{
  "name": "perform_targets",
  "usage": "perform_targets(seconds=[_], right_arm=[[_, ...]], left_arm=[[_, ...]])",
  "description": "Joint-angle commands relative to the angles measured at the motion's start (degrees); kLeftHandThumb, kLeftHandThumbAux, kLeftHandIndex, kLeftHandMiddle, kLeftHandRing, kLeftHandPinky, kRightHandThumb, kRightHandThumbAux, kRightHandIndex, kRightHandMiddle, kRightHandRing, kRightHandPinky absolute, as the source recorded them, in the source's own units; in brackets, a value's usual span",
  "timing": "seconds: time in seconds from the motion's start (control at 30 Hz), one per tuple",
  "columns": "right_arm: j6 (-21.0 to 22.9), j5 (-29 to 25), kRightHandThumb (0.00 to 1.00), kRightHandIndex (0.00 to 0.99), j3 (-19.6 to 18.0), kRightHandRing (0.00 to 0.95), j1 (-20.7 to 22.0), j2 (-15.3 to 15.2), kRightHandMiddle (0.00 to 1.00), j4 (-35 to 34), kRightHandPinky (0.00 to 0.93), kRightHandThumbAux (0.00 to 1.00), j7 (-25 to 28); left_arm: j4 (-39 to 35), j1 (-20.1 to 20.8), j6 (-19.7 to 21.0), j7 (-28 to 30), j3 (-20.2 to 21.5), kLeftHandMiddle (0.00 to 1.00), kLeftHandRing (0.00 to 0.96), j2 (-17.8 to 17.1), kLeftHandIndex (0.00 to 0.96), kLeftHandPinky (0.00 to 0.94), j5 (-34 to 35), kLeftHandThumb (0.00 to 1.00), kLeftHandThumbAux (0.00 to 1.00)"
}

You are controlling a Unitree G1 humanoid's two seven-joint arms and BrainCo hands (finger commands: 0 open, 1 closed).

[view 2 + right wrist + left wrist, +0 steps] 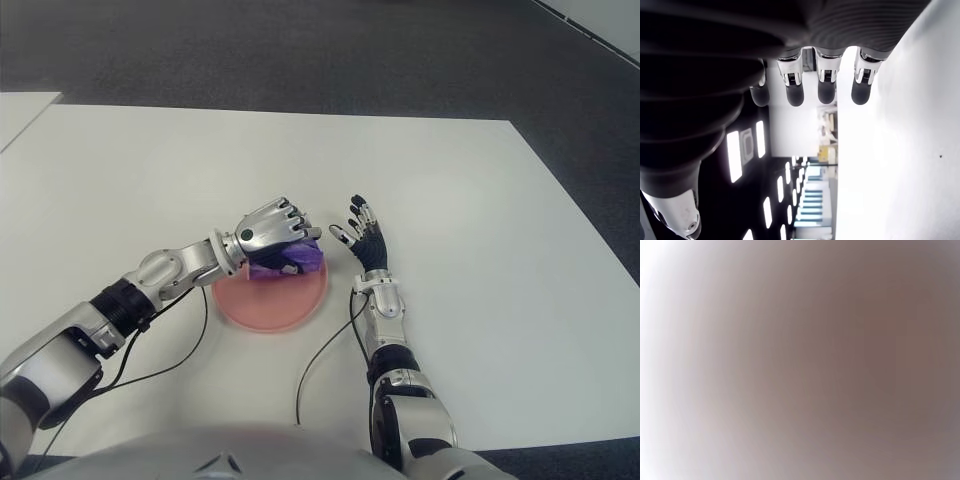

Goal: Put the tissue paper into the plate.

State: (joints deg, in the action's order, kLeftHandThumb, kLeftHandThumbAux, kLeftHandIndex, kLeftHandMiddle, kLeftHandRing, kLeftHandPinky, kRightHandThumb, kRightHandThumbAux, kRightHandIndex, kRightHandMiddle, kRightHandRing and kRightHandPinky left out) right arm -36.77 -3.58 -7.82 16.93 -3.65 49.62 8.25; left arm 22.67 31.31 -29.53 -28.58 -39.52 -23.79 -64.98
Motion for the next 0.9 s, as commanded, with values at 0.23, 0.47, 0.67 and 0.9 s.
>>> perform_targets(seconds=[0.23,0.47,0.67,0.9], right_arm=[[3.0,-0.8,0.118,0.017,-0.4,0.018,-4.4,-0.1,0.019,2.7,0.06,0.674,0.5],[3.0,-1.0,0.118,0.017,-0.5,0.018,-4.5,-0.3,0.019,2.6,0.06,0.674,0.8],[3.1,-1.1,0.118,0.017,-0.5,0.018,-4.7,-0.4,0.019,2.4,0.06,0.674,0.9],[3.0,-1.1,0.118,0.017,-0.5,0.018,-5.0,-0.4,0.019,2.1,0.06,0.674,0.9]], left_arm=[[-1.3,-1.4,-3.9,6.8,0.3,0.824,0.829,-0.6,0.444,0.834,5.4,0.734,0.698],[-1.0,-2.3,-6.3,6.2,0.7,0.791,0.786,-0.1,0.444,0.757,7.6,0.73,0.699],[-2.2,-3.1,-8.3,8.5,1.3,0.73,0.716,-0.6,0.437,0.675,10.2,0.709,0.705],[-5.6,-5.1,-7.4,20.6,2.3,0.465,0.44,-2.1,0.366,0.418,16.2,0.247,0.566]])
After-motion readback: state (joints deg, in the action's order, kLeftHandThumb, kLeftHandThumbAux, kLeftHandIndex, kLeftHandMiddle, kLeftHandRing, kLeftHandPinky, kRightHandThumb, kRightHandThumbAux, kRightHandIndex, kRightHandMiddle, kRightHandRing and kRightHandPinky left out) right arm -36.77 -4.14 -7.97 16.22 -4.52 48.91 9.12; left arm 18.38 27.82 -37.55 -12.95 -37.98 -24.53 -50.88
